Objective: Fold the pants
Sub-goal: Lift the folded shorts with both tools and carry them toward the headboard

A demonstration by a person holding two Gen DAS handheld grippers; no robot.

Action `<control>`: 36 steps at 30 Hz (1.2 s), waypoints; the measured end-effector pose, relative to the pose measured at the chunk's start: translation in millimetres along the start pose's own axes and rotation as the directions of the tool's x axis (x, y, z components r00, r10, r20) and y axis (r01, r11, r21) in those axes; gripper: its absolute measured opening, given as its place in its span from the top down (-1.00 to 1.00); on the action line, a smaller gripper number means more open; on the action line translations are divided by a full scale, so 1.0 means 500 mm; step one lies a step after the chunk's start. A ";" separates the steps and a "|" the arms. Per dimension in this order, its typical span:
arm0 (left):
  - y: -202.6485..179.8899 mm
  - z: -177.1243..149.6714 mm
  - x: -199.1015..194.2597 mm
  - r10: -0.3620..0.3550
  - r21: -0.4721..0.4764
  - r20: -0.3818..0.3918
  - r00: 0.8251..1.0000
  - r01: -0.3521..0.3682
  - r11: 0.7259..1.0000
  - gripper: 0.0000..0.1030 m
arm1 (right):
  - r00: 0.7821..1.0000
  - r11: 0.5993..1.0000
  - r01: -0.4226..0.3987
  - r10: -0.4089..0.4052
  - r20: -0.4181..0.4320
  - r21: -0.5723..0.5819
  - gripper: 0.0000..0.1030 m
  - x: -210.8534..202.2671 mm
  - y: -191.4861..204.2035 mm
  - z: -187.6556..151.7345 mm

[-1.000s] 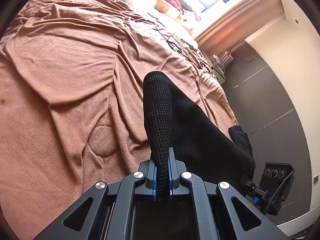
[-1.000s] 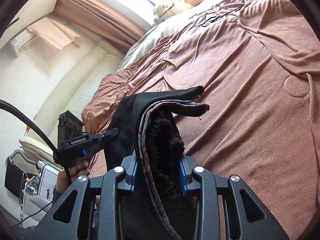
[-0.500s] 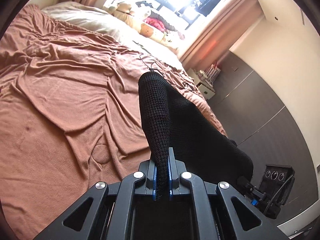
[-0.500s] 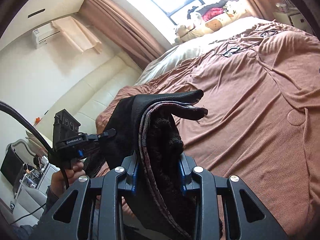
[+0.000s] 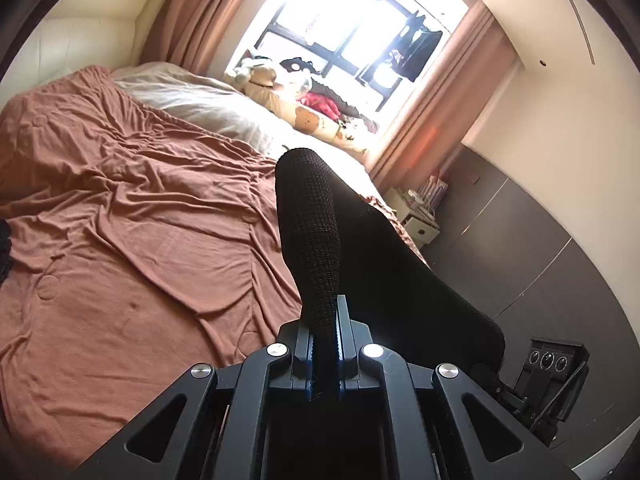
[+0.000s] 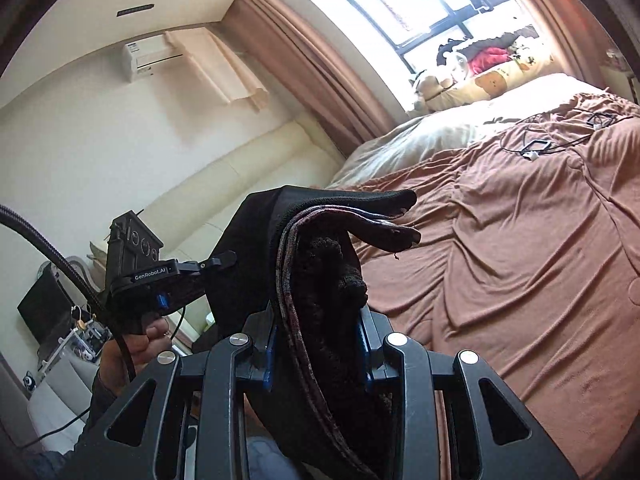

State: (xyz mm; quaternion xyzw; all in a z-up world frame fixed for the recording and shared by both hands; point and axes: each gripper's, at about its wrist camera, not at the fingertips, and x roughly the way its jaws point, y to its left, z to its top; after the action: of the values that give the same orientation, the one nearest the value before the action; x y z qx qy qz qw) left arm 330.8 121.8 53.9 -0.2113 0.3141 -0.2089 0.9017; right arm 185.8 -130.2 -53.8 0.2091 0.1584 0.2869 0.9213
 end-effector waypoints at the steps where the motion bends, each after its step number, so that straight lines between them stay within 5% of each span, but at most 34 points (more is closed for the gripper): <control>1: 0.006 0.005 -0.014 0.008 0.002 0.009 1.000 -0.008 1.000 0.84 | 1.000 1.000 -0.010 0.010 -0.002 -0.004 0.46 0.009 0.009 0.001; 19: 0.188 0.081 -0.248 0.131 -0.021 0.121 0.984 -0.130 0.991 0.85 | 0.987 0.988 -0.129 0.119 -0.103 -0.090 0.46 0.241 0.100 0.035; 36: 0.420 0.144 -0.465 0.322 -0.090 0.230 0.918 -0.310 0.947 0.85 | 0.949 0.954 -0.266 0.233 -0.211 -0.140 0.46 0.532 0.219 0.049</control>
State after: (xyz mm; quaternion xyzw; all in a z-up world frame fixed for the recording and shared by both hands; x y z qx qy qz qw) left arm 262.9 431.0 108.6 -0.2051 0.2372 -0.0251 0.9492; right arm 354.1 102.7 -26.4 0.1212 0.1941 0.4324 0.8721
